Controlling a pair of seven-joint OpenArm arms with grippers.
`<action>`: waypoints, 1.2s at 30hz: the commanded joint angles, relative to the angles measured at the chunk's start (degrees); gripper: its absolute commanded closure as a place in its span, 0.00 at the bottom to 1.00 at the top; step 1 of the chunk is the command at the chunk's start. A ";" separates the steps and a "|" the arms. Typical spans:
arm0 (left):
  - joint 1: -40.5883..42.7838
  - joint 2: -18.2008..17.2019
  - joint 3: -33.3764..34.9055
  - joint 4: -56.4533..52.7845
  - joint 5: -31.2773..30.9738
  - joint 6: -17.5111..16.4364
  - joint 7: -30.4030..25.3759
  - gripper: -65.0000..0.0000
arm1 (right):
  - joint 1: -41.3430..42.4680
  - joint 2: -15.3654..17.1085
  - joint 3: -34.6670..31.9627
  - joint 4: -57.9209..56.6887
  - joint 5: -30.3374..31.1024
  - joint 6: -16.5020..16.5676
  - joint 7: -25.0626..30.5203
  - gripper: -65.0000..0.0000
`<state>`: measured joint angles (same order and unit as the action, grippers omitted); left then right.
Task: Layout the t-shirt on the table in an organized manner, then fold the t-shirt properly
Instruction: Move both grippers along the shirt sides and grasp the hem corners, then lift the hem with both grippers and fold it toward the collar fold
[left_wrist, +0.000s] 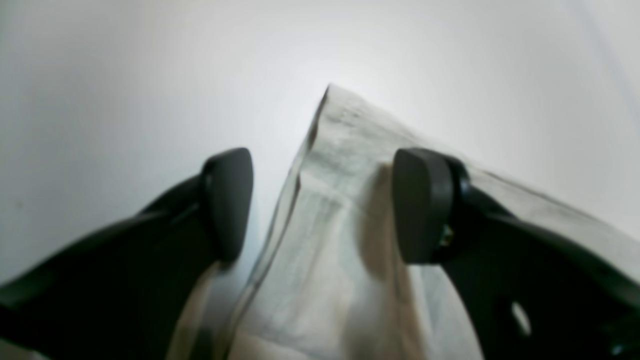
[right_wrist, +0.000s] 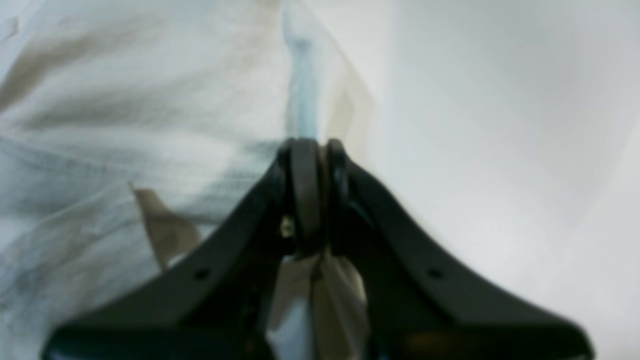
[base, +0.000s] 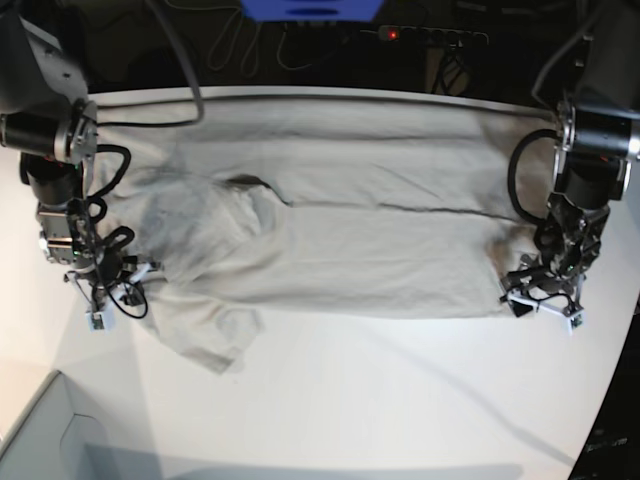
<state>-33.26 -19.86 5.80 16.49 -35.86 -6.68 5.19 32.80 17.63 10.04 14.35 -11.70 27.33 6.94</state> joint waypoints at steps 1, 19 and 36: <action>-1.16 -0.67 0.04 0.43 -0.14 -0.22 -0.22 0.40 | 0.30 0.61 -0.15 -0.06 -1.61 -0.12 -3.38 1.00; -1.34 -1.02 -0.31 6.41 -0.67 -0.49 0.04 1.00 | -0.58 0.70 0.81 3.19 -1.17 -0.04 -1.09 1.00; 14.40 -1.81 -10.33 29.53 -0.67 0.04 1.62 1.00 | -12.97 -1.76 15.06 29.30 -1.09 12.01 -0.92 1.00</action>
<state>-17.58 -20.64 -4.29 45.12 -36.36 -6.57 7.94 18.35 15.16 24.95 42.48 -13.76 37.89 4.12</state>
